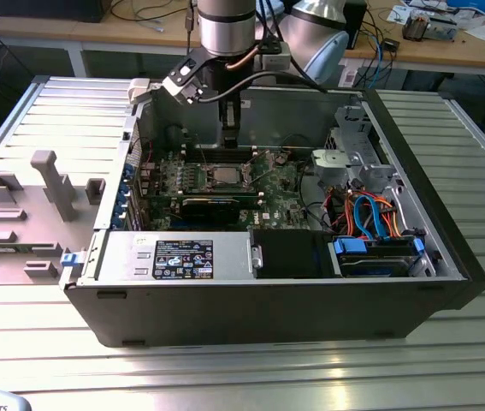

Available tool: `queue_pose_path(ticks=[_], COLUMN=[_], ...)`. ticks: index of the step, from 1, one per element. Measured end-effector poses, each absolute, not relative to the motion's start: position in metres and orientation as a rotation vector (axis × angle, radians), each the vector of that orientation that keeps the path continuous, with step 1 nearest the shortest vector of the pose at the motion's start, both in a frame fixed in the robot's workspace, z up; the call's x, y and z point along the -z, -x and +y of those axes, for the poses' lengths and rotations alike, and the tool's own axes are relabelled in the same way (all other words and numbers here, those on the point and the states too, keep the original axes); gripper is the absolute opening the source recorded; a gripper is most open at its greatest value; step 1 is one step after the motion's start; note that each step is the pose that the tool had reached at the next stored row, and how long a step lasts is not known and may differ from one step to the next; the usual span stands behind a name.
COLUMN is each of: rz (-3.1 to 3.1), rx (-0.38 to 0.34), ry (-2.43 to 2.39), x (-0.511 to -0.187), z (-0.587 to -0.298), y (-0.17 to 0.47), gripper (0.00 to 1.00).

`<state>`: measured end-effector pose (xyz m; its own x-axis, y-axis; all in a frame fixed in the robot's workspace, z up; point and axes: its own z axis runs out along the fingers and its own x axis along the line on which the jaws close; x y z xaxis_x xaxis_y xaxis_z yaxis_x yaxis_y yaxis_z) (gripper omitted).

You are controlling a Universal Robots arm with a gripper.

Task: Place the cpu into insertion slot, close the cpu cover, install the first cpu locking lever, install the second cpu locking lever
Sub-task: 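Close the cpu cover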

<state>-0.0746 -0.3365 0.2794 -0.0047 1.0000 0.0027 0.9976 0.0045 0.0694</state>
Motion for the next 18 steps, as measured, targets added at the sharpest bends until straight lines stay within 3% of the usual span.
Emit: queue_pose_path(ticks=[12, 18], rz=[2.211, 2.246], rx=[-0.041, 0.037], ry=[-2.201, -2.234], x=[-0.279, -0.274], z=[-0.337, -0.337], y=[0.028, -0.020], gripper=[0.11, 0.11])
